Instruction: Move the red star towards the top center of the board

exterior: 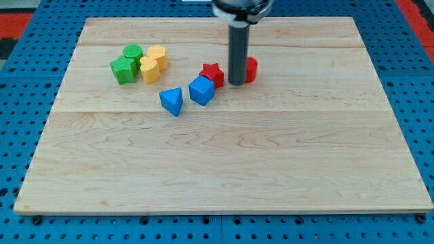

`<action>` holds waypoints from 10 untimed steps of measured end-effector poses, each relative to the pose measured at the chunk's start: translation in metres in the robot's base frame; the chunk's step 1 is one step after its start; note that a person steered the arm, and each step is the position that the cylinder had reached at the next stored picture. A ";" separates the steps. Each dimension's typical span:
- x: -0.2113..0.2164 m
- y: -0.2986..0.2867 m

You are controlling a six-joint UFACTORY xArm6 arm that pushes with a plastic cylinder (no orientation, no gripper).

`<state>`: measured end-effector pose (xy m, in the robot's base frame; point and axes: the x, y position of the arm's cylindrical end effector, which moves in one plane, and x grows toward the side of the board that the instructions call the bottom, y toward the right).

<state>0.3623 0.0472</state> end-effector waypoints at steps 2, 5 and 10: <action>-0.074 0.075; 0.040 0.024; -0.035 -0.115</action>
<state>0.3277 -0.0674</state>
